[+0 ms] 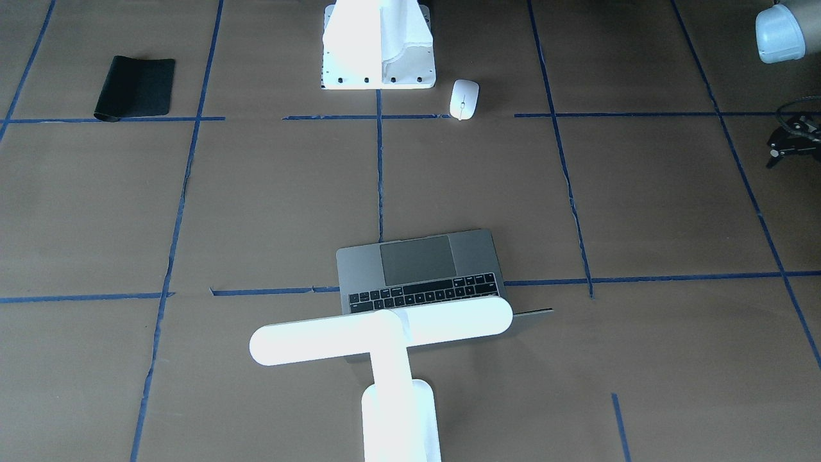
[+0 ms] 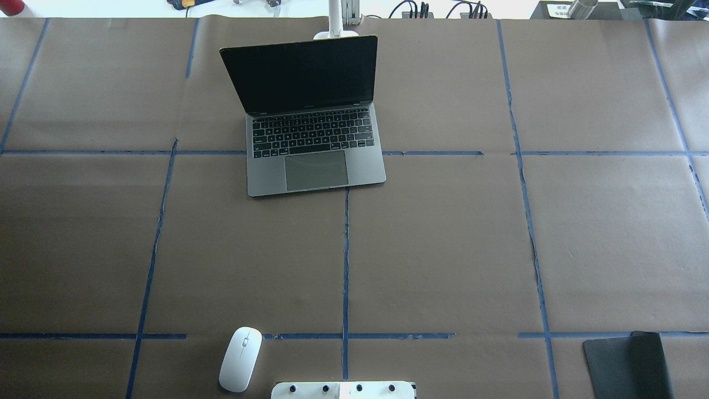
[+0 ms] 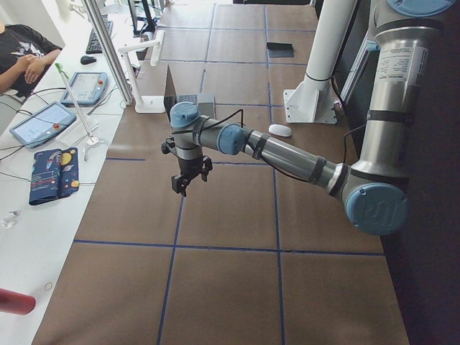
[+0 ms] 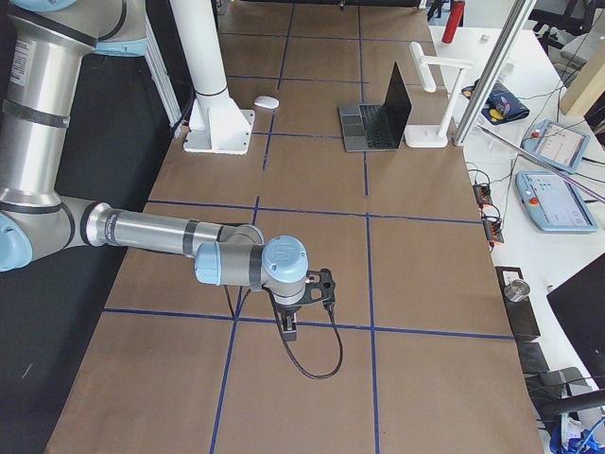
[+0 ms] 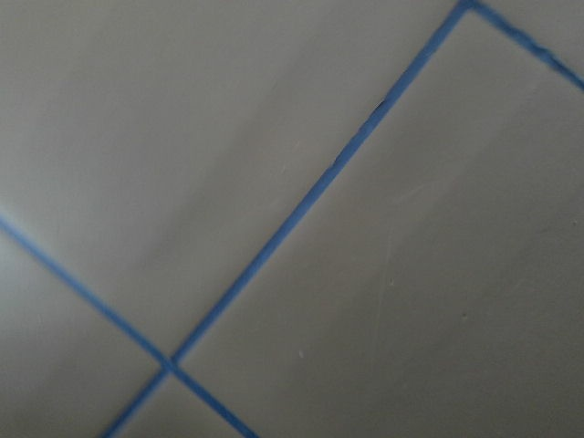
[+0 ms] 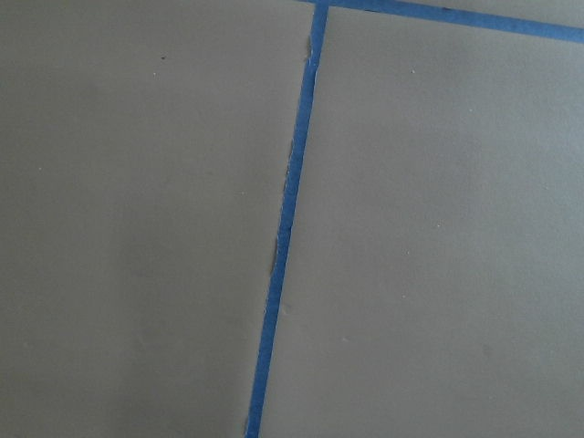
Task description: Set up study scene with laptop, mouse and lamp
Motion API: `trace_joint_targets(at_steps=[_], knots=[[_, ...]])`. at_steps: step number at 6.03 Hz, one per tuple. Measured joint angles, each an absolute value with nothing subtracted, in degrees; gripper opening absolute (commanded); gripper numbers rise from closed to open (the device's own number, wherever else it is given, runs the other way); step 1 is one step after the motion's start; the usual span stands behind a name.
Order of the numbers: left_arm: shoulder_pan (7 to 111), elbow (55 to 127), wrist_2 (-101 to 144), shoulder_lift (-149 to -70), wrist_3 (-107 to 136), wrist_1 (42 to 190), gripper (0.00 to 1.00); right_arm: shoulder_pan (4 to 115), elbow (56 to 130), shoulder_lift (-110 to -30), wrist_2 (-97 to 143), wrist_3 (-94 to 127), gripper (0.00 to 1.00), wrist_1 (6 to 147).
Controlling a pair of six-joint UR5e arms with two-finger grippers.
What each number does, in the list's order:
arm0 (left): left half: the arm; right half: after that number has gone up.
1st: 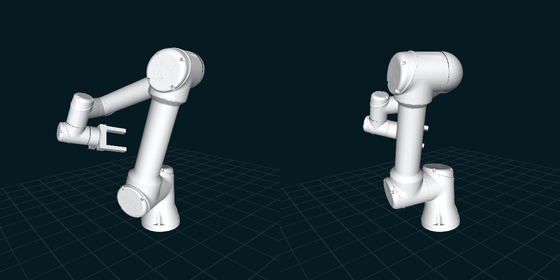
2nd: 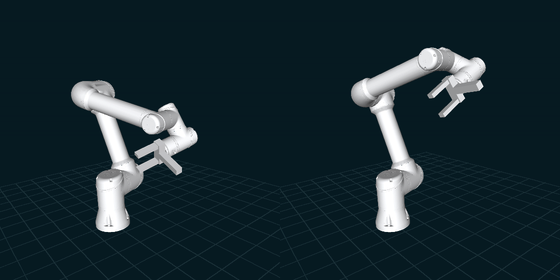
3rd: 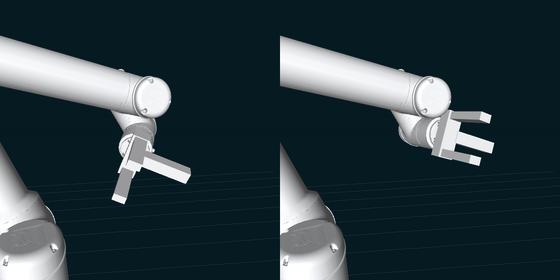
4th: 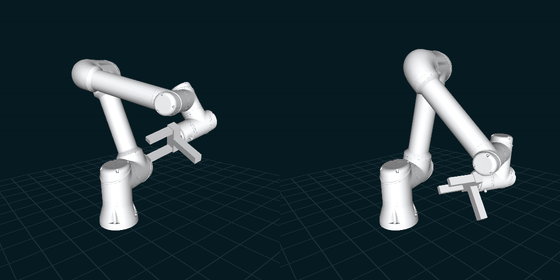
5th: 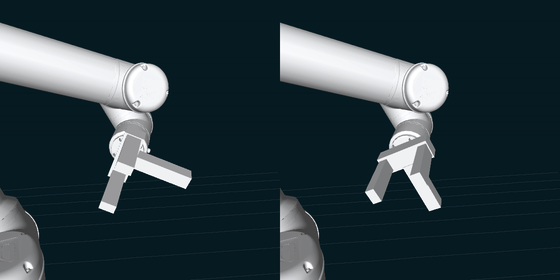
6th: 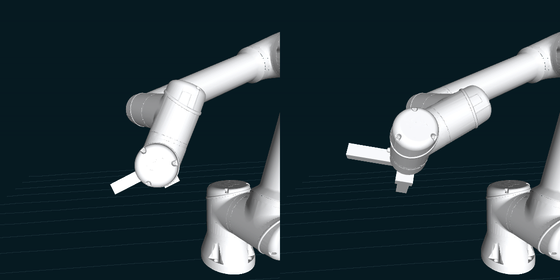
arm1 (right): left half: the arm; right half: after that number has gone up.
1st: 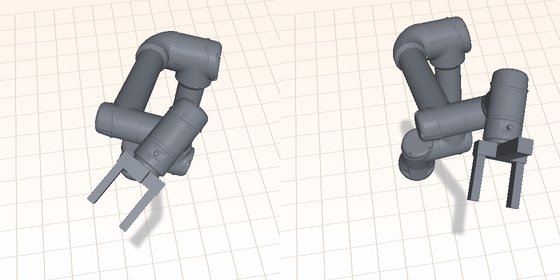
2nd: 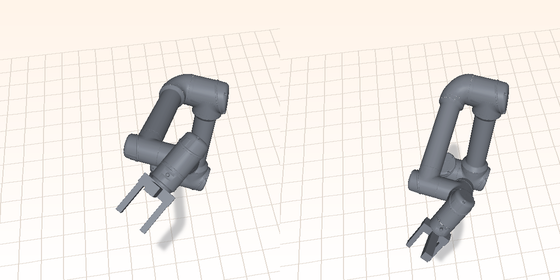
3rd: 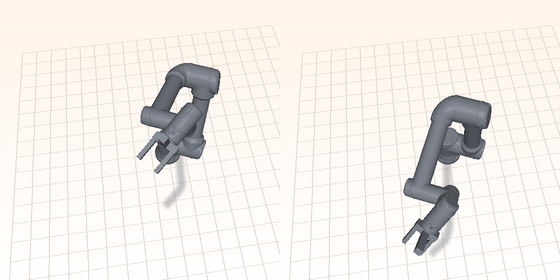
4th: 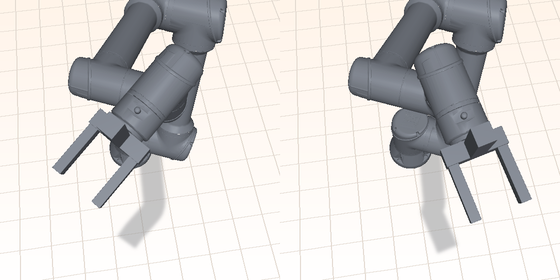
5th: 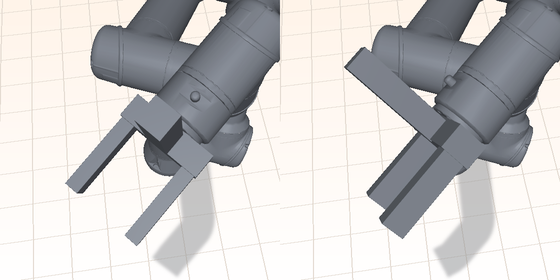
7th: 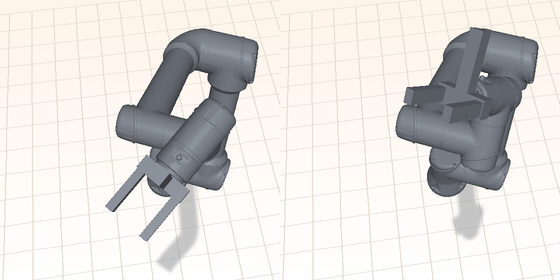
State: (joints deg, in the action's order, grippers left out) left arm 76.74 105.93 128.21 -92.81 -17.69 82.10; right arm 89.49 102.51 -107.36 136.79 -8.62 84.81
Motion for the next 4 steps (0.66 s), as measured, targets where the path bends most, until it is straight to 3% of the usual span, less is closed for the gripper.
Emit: trace_joint_targets(at_steps=[2, 4], knots=[[78.1, 106.5, 129.5, -89.4, -15.1, 81.4, 1.00, 86.2, 107.2, -109.0, 138.7, -2.7, 1.00, 83.8], [78.2, 107.0, 129.6, -88.5, -14.9, 81.5, 1.00, 79.7, 110.3, -115.8, 139.5, 11.9, 1.00, 68.5]])
